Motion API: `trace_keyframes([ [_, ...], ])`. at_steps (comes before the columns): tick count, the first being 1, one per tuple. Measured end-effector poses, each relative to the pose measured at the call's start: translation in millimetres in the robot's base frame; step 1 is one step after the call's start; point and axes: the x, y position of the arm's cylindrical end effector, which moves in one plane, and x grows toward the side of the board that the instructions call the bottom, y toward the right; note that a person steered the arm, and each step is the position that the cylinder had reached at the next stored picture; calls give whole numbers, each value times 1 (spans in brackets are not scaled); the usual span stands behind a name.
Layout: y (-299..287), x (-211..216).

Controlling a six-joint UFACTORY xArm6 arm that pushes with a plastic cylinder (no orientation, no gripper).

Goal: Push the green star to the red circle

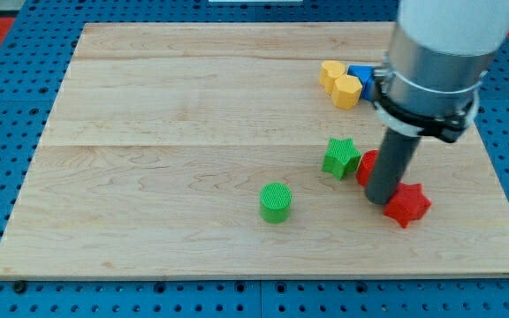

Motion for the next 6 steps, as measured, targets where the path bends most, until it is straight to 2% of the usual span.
trace_keyframes([
  [1, -11, 2],
  [3, -123, -46],
  [4, -100, -98],
  [5, -39, -89],
  [6, -29, -65],
])
